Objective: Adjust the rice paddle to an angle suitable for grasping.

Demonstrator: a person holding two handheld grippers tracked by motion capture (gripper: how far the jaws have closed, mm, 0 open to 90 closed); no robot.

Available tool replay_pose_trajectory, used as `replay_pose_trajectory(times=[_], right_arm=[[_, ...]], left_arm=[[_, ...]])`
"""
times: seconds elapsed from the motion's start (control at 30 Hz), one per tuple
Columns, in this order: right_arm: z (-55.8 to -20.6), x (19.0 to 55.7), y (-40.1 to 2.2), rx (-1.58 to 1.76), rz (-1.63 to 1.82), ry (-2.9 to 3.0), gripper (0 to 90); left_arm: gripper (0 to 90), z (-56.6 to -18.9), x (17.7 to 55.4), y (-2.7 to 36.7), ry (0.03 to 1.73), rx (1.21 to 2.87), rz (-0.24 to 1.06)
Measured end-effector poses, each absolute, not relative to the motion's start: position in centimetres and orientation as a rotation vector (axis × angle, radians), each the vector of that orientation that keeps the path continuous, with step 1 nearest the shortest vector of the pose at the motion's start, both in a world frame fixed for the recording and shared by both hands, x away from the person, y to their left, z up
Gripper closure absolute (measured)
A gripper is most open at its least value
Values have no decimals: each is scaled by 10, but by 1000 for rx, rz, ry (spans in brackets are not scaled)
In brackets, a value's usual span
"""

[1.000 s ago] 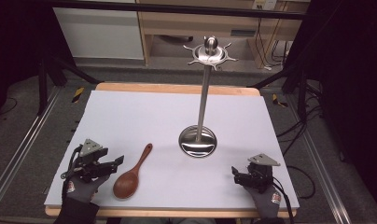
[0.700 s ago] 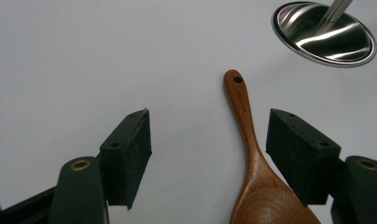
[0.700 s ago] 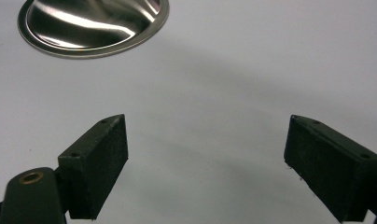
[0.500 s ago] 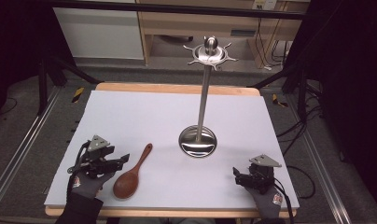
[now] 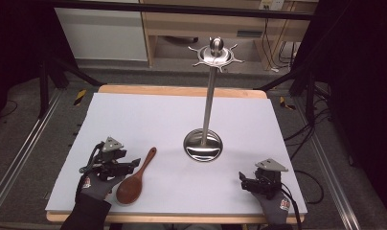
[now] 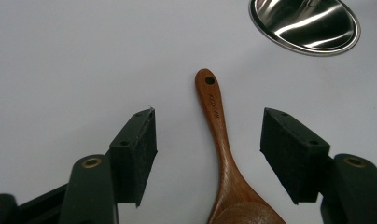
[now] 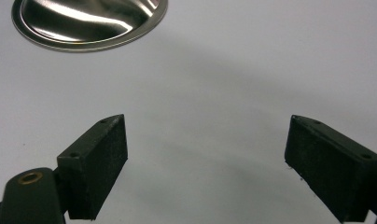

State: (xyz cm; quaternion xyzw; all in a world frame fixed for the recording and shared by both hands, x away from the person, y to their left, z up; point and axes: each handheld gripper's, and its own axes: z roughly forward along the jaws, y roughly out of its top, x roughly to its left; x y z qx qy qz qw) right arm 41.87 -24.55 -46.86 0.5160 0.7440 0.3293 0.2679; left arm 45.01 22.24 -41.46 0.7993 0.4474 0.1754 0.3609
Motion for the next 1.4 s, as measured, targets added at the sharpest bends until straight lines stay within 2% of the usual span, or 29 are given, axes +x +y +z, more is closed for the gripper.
replay_pose_trajectory(times=[0.67,1.4], right_arm=[[-469,419,-245,1384,877,2014,134],[-470,419,-243,1380,871,2025,134]], left_arm=[[413,-423,459,206,1138,2188,387],[542,-434,466,196,1170,2304,330]])
